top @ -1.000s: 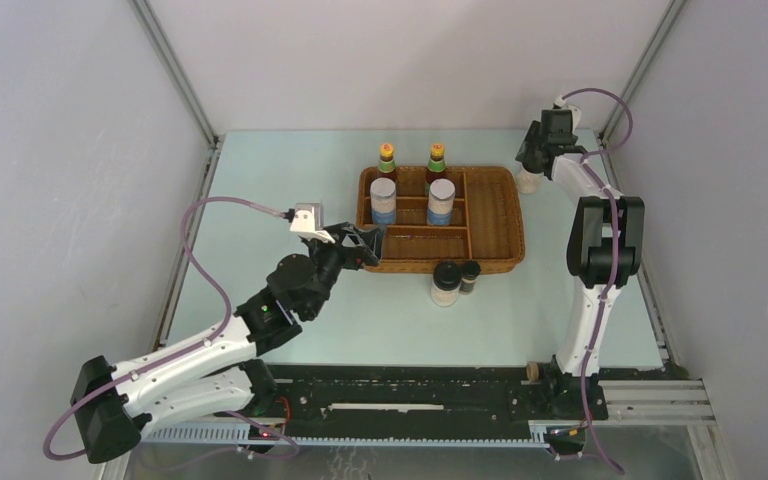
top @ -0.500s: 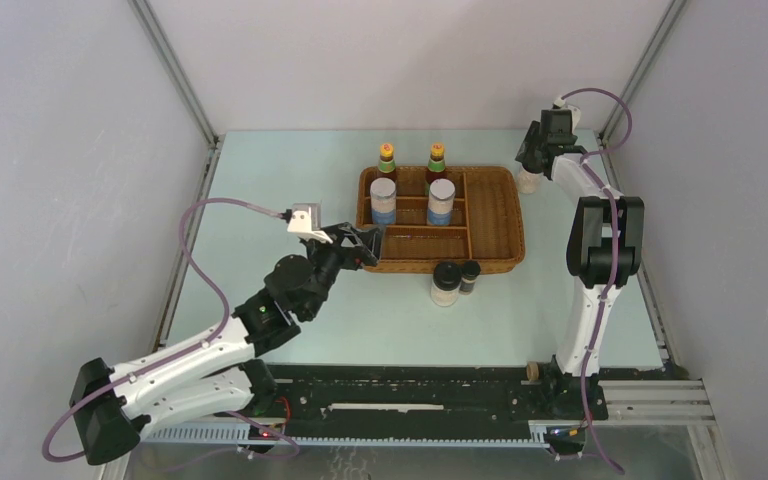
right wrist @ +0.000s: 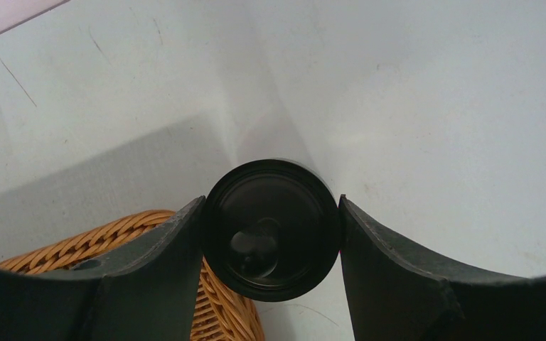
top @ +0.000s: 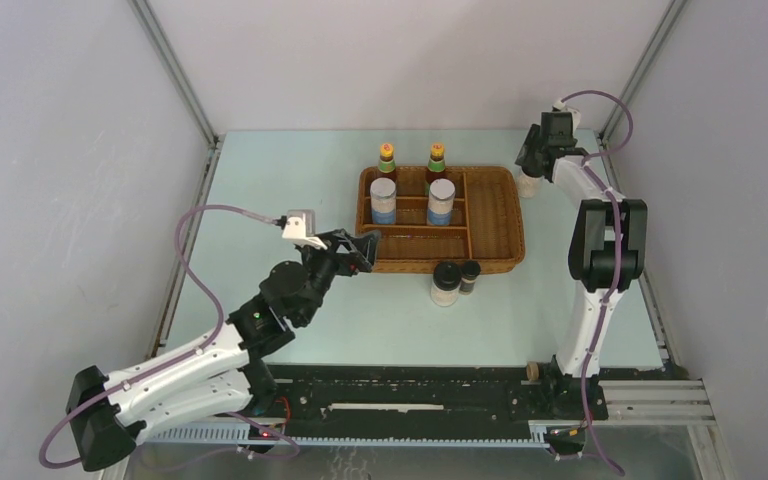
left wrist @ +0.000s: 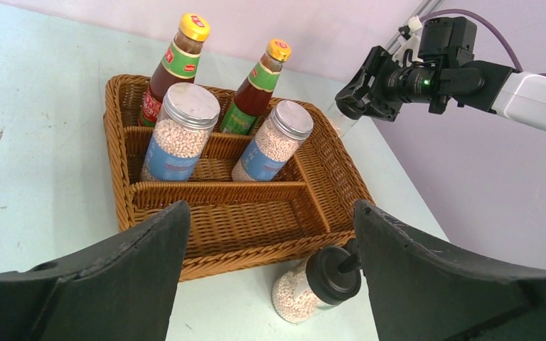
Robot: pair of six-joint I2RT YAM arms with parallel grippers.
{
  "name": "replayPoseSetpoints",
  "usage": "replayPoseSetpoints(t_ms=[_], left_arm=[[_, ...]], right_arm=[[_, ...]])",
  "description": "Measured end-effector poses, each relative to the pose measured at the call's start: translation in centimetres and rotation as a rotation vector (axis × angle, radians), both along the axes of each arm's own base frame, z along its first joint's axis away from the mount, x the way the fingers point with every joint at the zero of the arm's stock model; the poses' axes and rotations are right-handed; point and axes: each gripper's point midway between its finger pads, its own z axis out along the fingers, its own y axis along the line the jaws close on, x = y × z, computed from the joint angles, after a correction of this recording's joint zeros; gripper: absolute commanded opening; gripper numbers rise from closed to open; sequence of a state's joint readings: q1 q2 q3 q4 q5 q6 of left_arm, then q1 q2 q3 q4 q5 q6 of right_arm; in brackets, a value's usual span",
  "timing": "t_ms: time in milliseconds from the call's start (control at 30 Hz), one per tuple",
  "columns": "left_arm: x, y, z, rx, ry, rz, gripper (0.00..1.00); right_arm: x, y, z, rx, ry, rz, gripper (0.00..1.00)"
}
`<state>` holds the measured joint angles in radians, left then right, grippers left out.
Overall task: Organize the condiment bottles
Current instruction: Pick up the bottle from the center of the board.
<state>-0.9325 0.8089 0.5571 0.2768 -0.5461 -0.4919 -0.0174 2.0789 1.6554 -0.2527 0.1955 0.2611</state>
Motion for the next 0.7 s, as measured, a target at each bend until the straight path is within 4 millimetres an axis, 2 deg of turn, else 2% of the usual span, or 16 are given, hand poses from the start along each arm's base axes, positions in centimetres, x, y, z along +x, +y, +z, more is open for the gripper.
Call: replayPoseSetpoints(t_ms=[167, 467, 700], left_arm=[[-0.2, 0.2, 0.3, -0.014, -0.005, 0.0, 0.89], [-0.4, 0.4, 0.8, -0.027, -0.012, 0.0, 0.88], [-0.5, 0.6, 0.8, -0.031, -0.013, 0.0, 0.87]], right_arm=[[-0.5, 0.2, 0.7, 0.005, 0.001, 0.004, 0.0], [-0.8, 0.5, 4.7, 0.004, -0.072, 0.009, 0.0], [-1.8, 0.5, 6.9, 0.005, -0.106, 0.006, 0.0]])
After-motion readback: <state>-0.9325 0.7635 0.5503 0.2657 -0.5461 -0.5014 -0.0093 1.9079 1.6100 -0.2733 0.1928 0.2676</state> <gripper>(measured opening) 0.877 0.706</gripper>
